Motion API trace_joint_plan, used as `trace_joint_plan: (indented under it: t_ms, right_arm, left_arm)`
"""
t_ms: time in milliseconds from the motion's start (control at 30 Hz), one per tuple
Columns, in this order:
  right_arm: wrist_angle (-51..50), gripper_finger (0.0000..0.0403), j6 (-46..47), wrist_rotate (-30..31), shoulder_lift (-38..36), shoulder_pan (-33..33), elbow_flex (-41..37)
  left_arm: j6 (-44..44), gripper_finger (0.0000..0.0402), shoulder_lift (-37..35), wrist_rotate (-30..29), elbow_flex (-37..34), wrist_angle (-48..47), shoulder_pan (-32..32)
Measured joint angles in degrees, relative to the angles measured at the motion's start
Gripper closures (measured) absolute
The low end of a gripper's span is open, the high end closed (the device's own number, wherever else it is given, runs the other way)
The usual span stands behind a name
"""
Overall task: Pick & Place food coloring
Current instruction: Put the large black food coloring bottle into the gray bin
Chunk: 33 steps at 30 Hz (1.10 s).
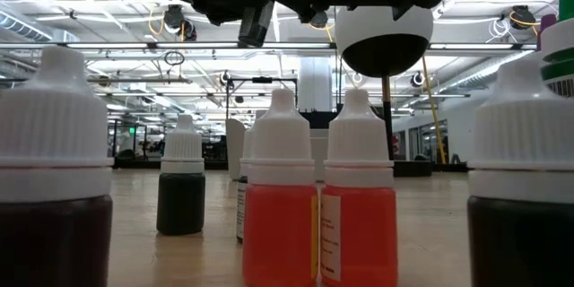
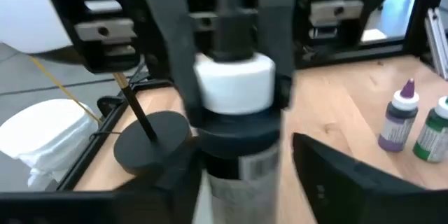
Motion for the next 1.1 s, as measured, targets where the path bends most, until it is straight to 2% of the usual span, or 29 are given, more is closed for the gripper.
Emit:
trace_joint_plan:
  t_ms: [100,233,300,367,467,633,800,867,1000,1100]
  right_arm:
    - [-0.8,0.0296,0.0,0.1,0.0,-0.4,0.0]
    - [-3.5,0.0296,0.0,0.2,-0.3,-1.3,0.0]
    - [-6.1,0.0296,0.0,0.8,-0.9,-2.0,0.0]
    - [-7.3,0.0296,0.2,4.1,-1.0,-2.5,0.0]
    - [-7.8,0.0296,1.0,8.1,-0.9,-3.1,0.0]
    - [-7.8,0.0296,2.2,14.8,0.1,-3.1,0.0]
    - [-0.5,0.0296,5.9,15.2,3.8,-3.1,0.0]
    - [1.2,0.0296,7.3,16.1,5.9,-3.1,0.0]
    - [1.0,0.0296,8.4,23.5,10.0,-2.6,0.8]
    - [1.5,0.0296,9.3,23.9,12.7,-2.5,2.4]
  left_arm:
    - [0.0,0.0117,0.0,0.1,0.0,-2.4,0.0]
    - [-3.3,0.0063,-3.7,0.2,0.0,-11.2,-0.9]
    - [-6.1,0.0048,-6.6,0.2,0.0,-16.8,-1.7]
    - [-7.7,0.004,-9.7,0.2,0.0,-21.6,-2.8]
    - [-10.1,0.0044,-13.9,-0.8,-2.0,-25.4,-4.8]
    - [-16.2,0.0099,-19.0,-7.4,-10.7,-20.5,-9.1]
    - [-19.7,0.02,-20.9,-15.2,-21.0,-10.0,-12.2]
    - [-20.0,0.0244,-21.3,-16.1,-24.2,-7.0,-12.6]
    - [-19.7,0.0322,-21.2,-16.1,-27.9,-1.8,-12.7]
    - [-18.8,0.0366,-21.2,-15.8,-28.9,-1.1,-12.6]
